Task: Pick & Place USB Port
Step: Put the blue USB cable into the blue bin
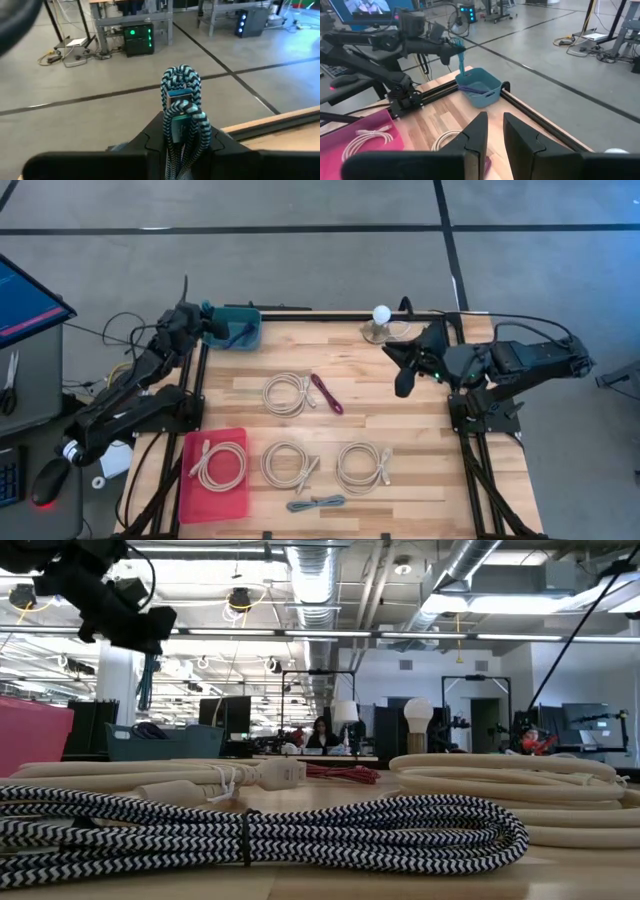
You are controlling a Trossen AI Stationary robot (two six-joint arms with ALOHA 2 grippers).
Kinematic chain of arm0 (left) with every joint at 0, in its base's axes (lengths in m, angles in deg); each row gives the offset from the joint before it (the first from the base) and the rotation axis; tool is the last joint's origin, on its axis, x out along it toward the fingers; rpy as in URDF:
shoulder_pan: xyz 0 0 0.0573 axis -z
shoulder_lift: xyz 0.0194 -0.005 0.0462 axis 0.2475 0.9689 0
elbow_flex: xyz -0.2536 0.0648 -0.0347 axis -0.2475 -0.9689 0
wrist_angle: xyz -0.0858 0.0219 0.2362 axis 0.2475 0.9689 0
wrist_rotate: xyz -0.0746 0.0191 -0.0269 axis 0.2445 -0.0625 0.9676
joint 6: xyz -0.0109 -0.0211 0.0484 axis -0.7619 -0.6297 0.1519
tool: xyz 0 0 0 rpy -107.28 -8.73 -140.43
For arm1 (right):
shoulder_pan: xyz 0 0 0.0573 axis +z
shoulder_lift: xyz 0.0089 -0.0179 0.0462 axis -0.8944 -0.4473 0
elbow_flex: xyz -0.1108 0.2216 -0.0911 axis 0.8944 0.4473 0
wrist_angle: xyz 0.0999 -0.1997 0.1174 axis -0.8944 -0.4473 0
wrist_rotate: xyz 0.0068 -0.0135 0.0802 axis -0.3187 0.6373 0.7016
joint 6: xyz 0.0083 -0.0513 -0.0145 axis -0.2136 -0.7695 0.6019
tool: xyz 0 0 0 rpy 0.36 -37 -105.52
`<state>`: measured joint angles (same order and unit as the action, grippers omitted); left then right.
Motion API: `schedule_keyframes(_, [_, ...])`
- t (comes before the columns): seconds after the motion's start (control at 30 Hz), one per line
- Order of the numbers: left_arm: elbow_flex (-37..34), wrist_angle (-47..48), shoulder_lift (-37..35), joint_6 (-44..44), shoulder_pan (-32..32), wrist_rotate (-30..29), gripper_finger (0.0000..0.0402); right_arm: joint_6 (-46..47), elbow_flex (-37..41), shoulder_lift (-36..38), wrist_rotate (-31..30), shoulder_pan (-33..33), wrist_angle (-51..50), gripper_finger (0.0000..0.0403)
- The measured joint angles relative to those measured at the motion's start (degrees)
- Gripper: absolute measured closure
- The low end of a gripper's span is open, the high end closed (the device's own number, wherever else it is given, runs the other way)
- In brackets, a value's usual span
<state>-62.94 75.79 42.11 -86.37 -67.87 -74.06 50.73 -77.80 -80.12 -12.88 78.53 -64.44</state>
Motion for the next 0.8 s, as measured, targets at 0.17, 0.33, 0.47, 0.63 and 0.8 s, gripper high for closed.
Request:
schedule_keyframes(0.17, [-1.7,-1.6,0.4,-0.1,-1.1,-1.6,0.0354,0.0,0.0,0.0,-1.7,1.4,0.1,0.0349])
schedule_keyframes(0.33, [-4.4,-2.0,0.8,-2.3,-3.6,-0.2,0.0354,0.0,0.0,0.0,-2.7,1.4,0.2,0.0349])
schedule_keyframes(0.47, [-5.5,-4.5,1.2,-2.9,-5.3,1.7,0.0354,0.0,0.0,0.0,-2.7,1.4,0.4,0.0349])
schedule_keyframes(0.63, [-7.3,-5.1,2.5,-3.1,-7.2,1.8,0.0354,0.5,0.0,0.0,-2.9,1.4,0.4,0.0349])
schedule_keyframes(0.8, [-9.6,-6.0,5.3,-6.3,-9.3,3.9,0.0354,1.0,0.0,0.0,-2.9,1.4,0.4,0.0349])
